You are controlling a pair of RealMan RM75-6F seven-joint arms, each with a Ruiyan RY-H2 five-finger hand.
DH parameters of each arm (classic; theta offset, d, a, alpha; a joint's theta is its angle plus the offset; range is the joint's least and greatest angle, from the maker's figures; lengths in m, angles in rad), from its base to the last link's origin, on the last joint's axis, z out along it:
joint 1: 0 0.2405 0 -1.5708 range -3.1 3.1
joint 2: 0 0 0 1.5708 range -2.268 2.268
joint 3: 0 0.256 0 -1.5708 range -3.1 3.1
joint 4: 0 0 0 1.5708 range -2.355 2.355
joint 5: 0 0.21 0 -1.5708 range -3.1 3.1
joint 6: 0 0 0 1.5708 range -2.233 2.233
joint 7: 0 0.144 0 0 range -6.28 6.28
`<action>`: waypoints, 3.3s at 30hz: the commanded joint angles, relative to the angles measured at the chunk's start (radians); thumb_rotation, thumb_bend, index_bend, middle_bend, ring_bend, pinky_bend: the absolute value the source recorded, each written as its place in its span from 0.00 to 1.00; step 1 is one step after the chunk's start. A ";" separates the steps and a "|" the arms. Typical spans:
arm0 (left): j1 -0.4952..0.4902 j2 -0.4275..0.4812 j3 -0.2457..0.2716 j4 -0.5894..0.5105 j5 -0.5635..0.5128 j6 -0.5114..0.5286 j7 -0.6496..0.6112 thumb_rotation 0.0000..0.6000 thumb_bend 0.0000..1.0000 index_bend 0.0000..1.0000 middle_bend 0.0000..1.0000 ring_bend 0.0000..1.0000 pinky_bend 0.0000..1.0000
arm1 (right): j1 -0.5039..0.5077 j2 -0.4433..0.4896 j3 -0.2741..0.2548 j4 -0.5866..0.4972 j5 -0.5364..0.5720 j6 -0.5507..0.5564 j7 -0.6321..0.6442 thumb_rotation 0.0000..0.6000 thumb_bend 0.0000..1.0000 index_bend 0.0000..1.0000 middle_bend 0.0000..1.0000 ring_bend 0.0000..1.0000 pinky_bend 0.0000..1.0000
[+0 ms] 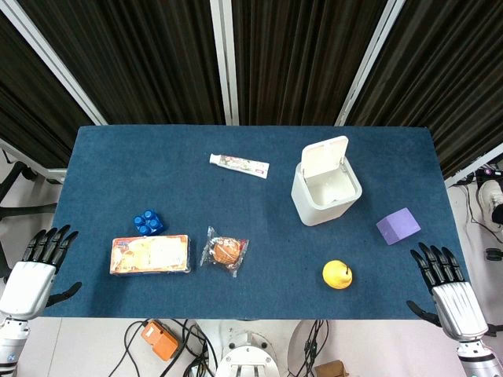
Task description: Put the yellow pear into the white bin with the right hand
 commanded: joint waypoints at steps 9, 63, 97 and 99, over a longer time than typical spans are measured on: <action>-0.002 0.007 -0.006 -0.004 -0.005 -0.007 -0.013 1.00 0.12 0.00 0.00 0.00 0.03 | 0.054 -0.014 0.000 -0.004 0.000 -0.098 -0.015 1.00 0.24 0.00 0.00 0.00 0.04; -0.001 0.018 -0.011 0.001 0.006 -0.011 -0.044 1.00 0.12 0.00 0.00 0.00 0.03 | 0.604 0.005 0.433 -0.287 0.655 -0.551 -0.283 1.00 0.40 0.56 0.53 0.44 0.38; 0.004 0.022 0.003 0.004 0.039 0.006 -0.057 1.00 0.11 0.00 0.00 0.00 0.03 | -0.010 0.020 -0.063 -0.068 0.083 0.093 -0.053 1.00 0.28 0.00 0.00 0.00 0.00; 0.004 0.018 0.003 0.003 0.041 0.006 -0.047 1.00 0.11 0.00 0.00 0.00 0.03 | -0.015 0.022 -0.052 -0.063 0.095 0.092 -0.042 1.00 0.28 0.00 0.00 0.00 0.00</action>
